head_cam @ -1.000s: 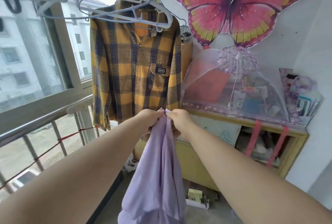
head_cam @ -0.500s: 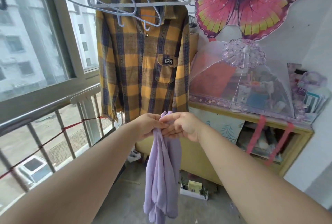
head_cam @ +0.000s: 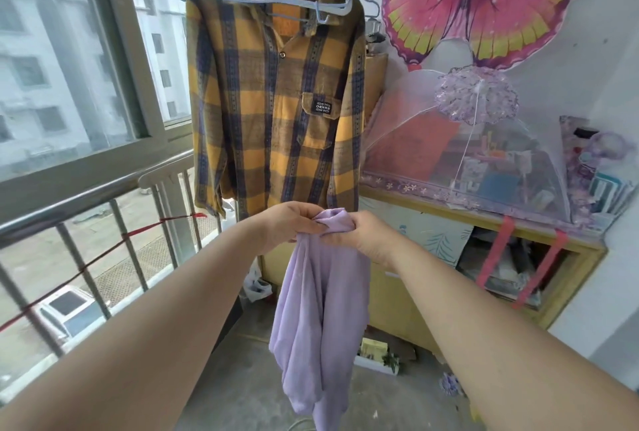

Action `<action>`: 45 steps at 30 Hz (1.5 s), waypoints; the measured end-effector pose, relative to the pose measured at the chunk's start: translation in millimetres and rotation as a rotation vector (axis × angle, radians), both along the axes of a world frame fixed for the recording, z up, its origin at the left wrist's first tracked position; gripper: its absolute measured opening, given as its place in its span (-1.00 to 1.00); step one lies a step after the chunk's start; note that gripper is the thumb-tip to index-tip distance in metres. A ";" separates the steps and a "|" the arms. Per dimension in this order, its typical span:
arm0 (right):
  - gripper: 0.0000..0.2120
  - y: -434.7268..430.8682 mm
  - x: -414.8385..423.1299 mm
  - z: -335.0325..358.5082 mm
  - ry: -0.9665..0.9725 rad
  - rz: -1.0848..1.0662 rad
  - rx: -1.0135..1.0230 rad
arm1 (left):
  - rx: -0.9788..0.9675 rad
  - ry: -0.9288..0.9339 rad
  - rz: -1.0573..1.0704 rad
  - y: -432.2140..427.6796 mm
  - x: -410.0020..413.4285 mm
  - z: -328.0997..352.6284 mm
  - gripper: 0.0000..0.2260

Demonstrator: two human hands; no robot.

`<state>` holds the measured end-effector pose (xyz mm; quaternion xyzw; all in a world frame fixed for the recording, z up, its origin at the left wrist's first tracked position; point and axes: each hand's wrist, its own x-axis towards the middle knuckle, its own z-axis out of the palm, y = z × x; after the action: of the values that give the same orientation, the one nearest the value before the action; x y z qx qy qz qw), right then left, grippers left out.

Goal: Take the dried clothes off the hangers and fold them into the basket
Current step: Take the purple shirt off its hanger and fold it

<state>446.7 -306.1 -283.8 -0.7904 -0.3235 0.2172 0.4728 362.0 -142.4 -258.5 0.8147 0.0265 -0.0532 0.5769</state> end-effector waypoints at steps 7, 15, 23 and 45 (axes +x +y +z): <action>-0.75 6.4 -4.9 16.1 -0.198 -0.075 -0.006 | 0.385 0.055 0.115 10.3 -4.5 -31.7 -0.86; -0.69 7.3 -7.6 38.9 -0.449 -0.086 -0.130 | 0.443 0.202 0.123 4.5 -9.5 -68.0 -0.66; -0.56 7.8 -11.9 52.9 -0.539 -0.145 -0.177 | 0.452 0.222 0.110 -0.1 -9.7 -97.2 -0.25; -0.64 11.9 -2.4 65.5 -0.534 -0.244 -0.144 | 0.609 0.088 0.074 9.9 -24.1 -140.4 -0.54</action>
<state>444.3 -294.2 -218.3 -0.8840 -0.3227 -0.0345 0.3365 337.9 -132.5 -398.9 0.9455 0.0960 -0.0569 0.3060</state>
